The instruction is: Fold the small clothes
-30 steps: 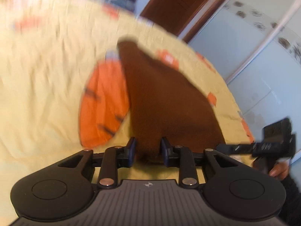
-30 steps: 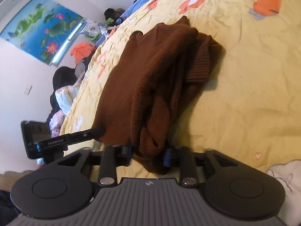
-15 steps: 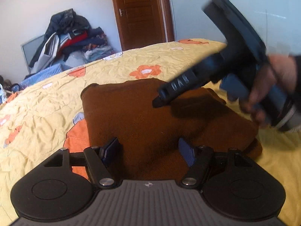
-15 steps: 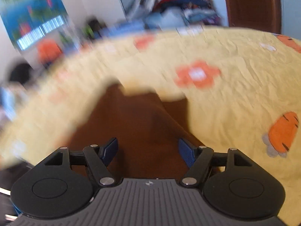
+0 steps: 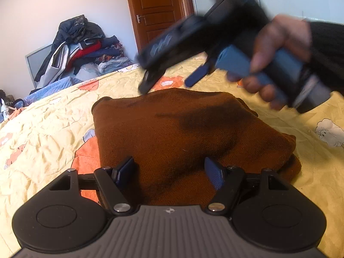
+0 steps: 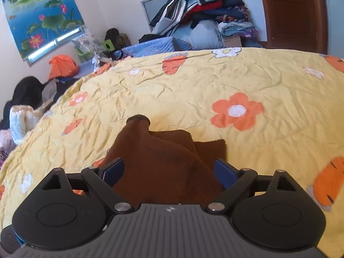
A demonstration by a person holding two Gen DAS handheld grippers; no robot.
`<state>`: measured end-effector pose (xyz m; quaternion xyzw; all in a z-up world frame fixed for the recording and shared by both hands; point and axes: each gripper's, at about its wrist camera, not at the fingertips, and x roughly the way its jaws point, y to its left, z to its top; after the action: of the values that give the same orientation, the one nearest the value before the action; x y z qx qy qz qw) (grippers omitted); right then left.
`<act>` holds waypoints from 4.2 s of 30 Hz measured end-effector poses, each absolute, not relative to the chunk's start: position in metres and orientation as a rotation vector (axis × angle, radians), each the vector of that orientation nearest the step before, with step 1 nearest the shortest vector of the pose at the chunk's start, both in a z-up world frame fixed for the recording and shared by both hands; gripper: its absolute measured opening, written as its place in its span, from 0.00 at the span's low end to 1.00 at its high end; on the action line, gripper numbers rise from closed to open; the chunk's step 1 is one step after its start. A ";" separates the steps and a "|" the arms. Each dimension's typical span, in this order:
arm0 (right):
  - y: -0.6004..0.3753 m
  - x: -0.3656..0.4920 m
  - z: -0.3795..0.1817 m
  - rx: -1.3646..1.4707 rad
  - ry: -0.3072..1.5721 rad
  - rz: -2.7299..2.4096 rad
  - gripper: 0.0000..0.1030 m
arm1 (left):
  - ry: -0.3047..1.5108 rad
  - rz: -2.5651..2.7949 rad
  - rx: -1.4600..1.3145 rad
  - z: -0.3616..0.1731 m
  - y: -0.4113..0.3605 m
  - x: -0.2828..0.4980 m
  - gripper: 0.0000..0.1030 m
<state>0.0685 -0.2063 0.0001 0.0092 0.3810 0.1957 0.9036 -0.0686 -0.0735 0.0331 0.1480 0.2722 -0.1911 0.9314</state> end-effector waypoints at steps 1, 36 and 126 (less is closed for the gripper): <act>-0.203 0.074 -0.010 -0.002 0.817 0.388 0.88 | 0.558 -0.393 0.303 0.033 -0.073 -0.069 0.69; -0.207 -0.143 -0.063 -0.113 0.663 -0.040 1.00 | 0.724 -0.250 0.104 0.016 -0.014 -0.116 1.00; -0.205 -0.148 -0.063 -0.104 0.652 -0.044 1.00 | 0.717 -0.219 0.096 0.017 -0.014 -0.118 1.00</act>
<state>-0.1479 -0.2055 -0.0630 -0.0511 0.3200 -0.0214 0.9458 -0.1177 -0.0138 0.0170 0.0471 0.3499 -0.1069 0.9295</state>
